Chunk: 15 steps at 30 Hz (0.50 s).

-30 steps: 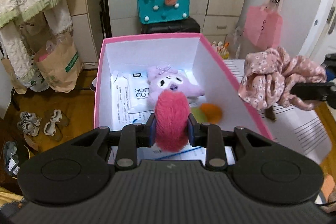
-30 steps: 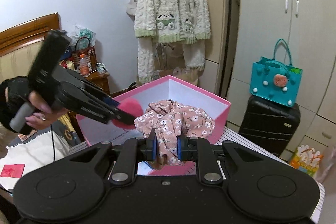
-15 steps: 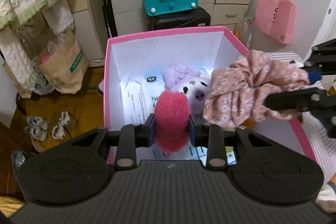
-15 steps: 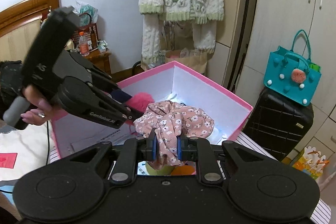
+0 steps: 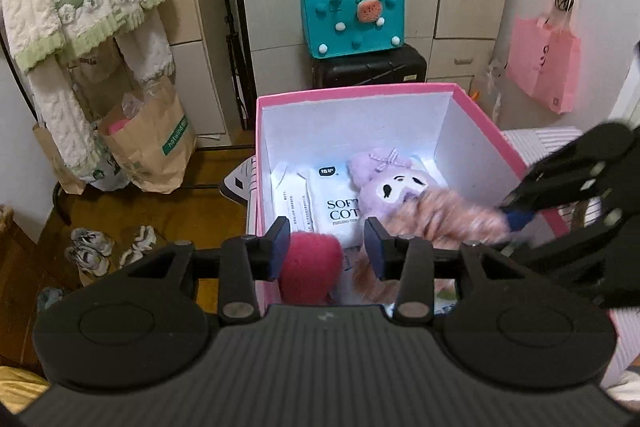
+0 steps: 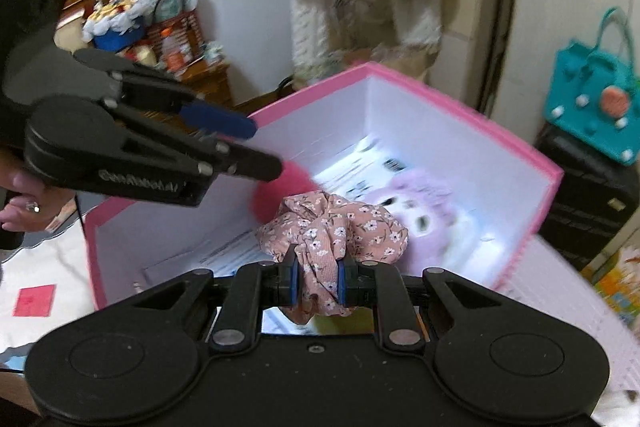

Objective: Organize soft objects
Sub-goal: 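Open both tools to drop the pompom and scrunchie into the box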

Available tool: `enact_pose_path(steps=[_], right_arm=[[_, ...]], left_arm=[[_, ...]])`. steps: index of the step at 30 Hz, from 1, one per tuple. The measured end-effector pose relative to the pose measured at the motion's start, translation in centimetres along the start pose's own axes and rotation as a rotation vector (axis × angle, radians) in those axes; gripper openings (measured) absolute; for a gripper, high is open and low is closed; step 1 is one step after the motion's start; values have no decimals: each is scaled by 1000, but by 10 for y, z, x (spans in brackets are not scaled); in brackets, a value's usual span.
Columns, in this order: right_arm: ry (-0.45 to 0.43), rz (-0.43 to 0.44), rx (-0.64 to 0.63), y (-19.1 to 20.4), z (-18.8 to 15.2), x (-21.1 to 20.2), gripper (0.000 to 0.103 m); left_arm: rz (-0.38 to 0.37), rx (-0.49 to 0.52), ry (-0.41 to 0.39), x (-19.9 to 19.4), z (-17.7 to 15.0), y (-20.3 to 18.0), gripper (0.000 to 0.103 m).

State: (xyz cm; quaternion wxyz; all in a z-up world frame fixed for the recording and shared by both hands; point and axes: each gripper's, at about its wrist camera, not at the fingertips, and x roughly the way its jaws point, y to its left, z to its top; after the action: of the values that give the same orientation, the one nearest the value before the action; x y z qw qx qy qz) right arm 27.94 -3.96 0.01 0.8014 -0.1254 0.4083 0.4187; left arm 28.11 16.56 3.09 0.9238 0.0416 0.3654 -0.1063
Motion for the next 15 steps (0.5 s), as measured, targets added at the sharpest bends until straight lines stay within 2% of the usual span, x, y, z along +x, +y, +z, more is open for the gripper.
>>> enact_pose_path(steps=[4, 8, 15], right_arm=[[23, 16, 35, 4, -5, 7, 35], [-19, 60, 96, 0, -7, -15, 44], [-128, -11, 86, 3, -19, -82, 49]], left_arm=[[-11, -38, -11, -8, -4, 3, 40], [-31, -45, -7, -16, -7, 0, 40], [-63, -36, -12, -45, -12, -13, 44]])
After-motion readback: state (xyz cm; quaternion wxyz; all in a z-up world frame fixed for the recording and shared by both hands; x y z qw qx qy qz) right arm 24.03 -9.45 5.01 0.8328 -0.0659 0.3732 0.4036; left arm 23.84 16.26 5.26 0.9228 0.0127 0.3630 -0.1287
